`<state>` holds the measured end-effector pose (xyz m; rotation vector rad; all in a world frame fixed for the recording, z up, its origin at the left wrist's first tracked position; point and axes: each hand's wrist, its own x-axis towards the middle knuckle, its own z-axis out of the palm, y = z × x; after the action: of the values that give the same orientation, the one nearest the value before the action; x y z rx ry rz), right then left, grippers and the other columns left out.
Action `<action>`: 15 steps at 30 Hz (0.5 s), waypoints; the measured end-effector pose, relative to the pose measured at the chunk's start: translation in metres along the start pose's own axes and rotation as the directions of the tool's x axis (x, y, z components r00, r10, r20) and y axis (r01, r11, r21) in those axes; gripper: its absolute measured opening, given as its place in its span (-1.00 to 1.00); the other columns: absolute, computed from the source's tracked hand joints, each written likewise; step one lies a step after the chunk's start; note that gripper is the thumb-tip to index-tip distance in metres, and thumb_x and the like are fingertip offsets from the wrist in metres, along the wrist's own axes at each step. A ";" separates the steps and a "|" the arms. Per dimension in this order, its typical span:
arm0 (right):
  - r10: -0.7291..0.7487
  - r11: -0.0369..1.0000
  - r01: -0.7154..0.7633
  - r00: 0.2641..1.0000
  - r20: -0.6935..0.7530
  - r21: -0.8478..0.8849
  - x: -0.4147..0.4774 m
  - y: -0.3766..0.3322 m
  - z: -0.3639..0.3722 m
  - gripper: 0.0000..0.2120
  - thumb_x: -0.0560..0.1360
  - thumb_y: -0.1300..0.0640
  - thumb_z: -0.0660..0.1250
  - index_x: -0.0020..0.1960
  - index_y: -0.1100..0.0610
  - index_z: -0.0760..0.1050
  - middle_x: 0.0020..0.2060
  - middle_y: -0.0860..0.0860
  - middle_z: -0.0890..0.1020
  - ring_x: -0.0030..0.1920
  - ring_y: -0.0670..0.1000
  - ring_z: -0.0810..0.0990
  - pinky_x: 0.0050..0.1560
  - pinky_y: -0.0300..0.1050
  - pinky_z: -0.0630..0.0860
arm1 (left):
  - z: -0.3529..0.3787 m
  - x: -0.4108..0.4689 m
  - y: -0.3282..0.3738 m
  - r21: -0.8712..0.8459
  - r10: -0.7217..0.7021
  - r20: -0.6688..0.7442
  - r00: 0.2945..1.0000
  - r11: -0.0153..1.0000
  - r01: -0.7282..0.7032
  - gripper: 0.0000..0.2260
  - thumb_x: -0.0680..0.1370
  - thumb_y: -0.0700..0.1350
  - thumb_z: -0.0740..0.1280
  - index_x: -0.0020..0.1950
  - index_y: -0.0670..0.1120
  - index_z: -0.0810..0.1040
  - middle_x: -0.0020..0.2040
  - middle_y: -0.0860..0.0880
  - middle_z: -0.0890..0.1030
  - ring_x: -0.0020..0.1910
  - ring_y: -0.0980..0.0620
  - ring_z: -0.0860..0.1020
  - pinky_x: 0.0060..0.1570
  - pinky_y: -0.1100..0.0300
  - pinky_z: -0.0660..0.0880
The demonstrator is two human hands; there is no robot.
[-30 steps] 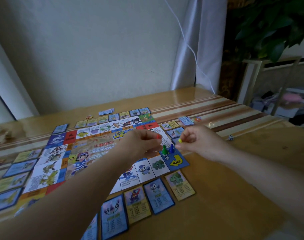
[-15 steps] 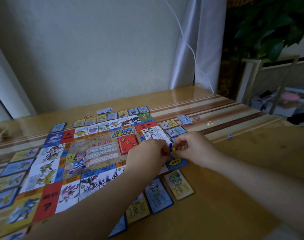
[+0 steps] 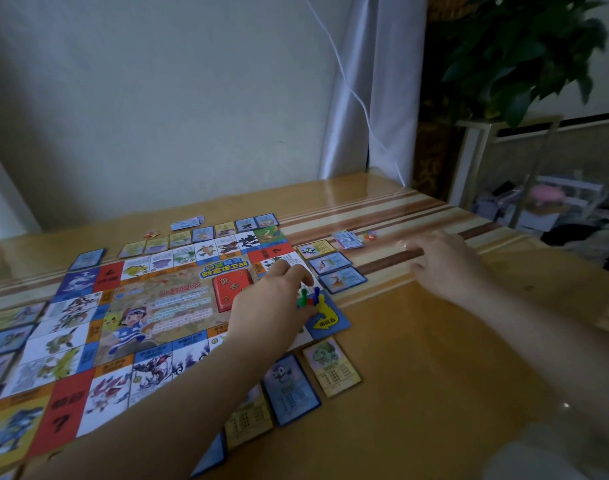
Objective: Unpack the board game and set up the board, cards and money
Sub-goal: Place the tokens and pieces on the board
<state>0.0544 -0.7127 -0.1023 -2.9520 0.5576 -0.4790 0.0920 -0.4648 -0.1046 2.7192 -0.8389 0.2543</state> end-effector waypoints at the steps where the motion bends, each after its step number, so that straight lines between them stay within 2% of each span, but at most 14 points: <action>1: 0.015 1.000 -0.015 0.999 0.049 -0.014 0.002 0.008 0.002 -0.70 0.54 0.08 0.26 0.27 0.05 0.48 0.20 0.06 0.50 0.22 0.11 0.44 0.20 0.00 0.43 | -0.001 0.000 0.000 0.000 -0.004 0.009 1.000 1.000 0.004 -0.68 0.53 0.12 0.32 0.25 0.12 0.38 0.20 0.12 0.39 -0.06 0.12 0.53 -0.23 0.18 0.54; 4: 0.022 0.996 -0.034 0.991 0.134 0.086 0.003 0.015 0.007 -0.76 0.54 0.18 0.28 0.18 0.08 0.56 0.14 0.06 0.57 0.12 0.06 0.53 0.14 -0.08 0.47 | -0.003 -0.001 0.000 -0.009 -0.014 0.026 1.000 1.000 0.014 -0.68 0.52 0.12 0.32 0.24 0.12 0.39 0.21 0.13 0.39 -0.08 0.15 0.53 -0.22 0.20 0.54; 7: -0.048 0.987 0.029 0.992 0.118 0.161 -0.002 0.005 0.005 -0.83 0.51 0.22 0.33 0.05 0.06 0.61 0.03 0.01 0.60 -0.01 -0.01 0.54 0.03 -0.17 0.47 | -0.004 -0.001 -0.003 -0.013 -0.032 0.043 0.999 0.999 0.033 -0.66 0.52 0.13 0.34 0.26 0.11 0.41 0.21 0.13 0.40 -0.06 0.13 0.50 -0.22 0.21 0.51; 11: -0.306 0.876 0.230 0.944 0.122 0.423 -0.025 -0.039 -0.008 -0.86 0.43 0.22 0.44 -0.04 0.05 0.61 -0.22 -0.16 0.57 -0.20 -0.23 0.52 -0.14 -0.36 0.46 | -0.007 -0.001 -0.011 -0.085 -0.070 0.056 0.996 0.994 0.074 -0.75 0.53 0.05 0.34 0.19 0.07 0.47 0.16 0.10 0.46 -0.07 0.11 0.50 -0.11 0.14 0.55; 13: -0.426 0.828 0.327 0.895 0.133 0.456 -0.037 -0.060 -0.011 -0.88 0.43 0.21 0.44 -0.06 0.06 0.63 -0.27 -0.21 0.54 -0.23 -0.27 0.52 -0.15 -0.38 0.47 | -0.007 -0.003 -0.015 -0.107 -0.086 0.049 0.995 0.990 0.091 -0.82 0.55 0.02 0.32 0.14 0.07 0.50 0.03 0.12 0.48 -0.20 0.14 0.48 -0.23 0.21 0.51; 15: -0.507 0.806 0.413 0.851 0.135 0.424 -0.044 -0.074 -0.010 -0.88 0.46 0.22 0.42 -0.01 0.10 0.64 -0.23 -0.18 0.52 -0.24 -0.24 0.51 -0.13 -0.40 0.47 | -0.007 -0.007 -0.018 -0.107 -0.098 0.040 0.994 0.989 0.102 -0.87 0.57 0.00 0.30 0.11 0.08 0.52 -0.04 0.15 0.48 -0.24 0.17 0.46 -0.32 0.30 0.42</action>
<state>0.0372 -0.6280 -0.0937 -2.6787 -0.2777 -0.2161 0.0965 -0.4444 -0.1031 2.6601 -0.7018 0.1366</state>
